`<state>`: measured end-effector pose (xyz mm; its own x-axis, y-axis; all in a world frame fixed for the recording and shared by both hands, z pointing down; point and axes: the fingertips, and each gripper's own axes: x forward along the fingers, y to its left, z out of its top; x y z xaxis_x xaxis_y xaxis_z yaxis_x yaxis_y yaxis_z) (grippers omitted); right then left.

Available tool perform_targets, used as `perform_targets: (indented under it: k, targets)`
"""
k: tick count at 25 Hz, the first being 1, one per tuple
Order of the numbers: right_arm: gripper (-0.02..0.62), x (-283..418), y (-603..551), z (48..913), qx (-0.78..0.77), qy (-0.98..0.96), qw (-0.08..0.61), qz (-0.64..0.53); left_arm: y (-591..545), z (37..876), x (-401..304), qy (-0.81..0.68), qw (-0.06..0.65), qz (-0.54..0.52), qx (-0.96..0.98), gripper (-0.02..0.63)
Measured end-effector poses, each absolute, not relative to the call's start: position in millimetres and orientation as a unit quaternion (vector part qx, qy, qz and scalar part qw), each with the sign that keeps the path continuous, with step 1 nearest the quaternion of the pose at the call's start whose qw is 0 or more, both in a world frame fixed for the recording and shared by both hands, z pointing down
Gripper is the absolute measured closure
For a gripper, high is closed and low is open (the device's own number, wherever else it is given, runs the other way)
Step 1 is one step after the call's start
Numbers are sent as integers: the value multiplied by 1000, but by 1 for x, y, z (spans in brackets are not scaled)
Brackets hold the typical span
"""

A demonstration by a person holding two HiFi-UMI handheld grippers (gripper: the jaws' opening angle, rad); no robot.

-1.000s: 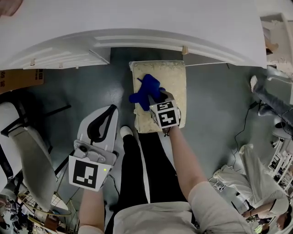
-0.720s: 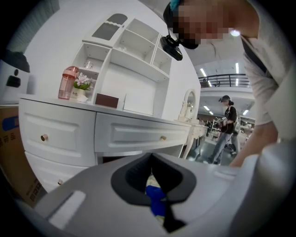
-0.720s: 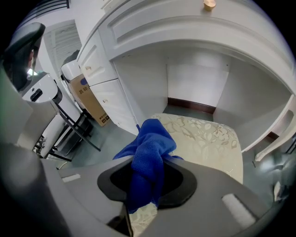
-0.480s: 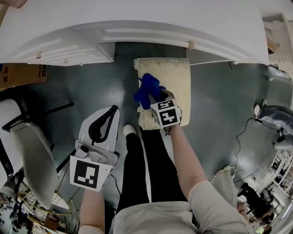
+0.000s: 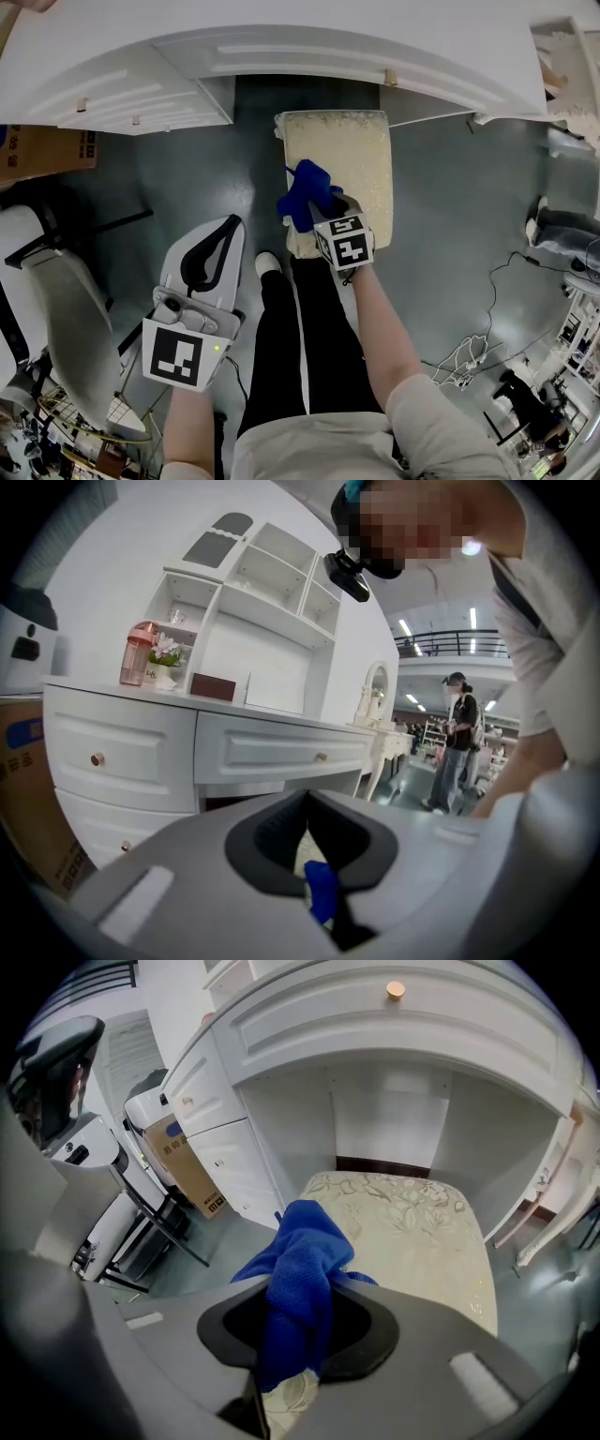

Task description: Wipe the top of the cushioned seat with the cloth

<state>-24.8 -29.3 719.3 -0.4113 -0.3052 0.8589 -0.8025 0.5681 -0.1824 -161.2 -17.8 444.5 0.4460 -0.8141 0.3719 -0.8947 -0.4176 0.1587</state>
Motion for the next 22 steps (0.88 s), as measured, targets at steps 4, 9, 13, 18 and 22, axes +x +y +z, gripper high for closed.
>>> perform_targets:
  k: [4,9,13,18,22]
  targets:
    - [483,-23,-22,720,355,-783,413,301,-8,446,-160,-503,168,122,839,606]
    - [483,-24,-21,720,344,-788,421,289,0,451,-156,-499,169,125,841,606]
    - [483,-18,-21,720,332,-795,424,280,0,452,-142,-498,172,125,841,606]
    - [483,-7,-22,720,314,-803,427,272,-5,455,-118,-496,170,126,842,606]
    - [483,15,-24,722,307,-807,425,271,-12,453,-96,-500,165,121,842,606]
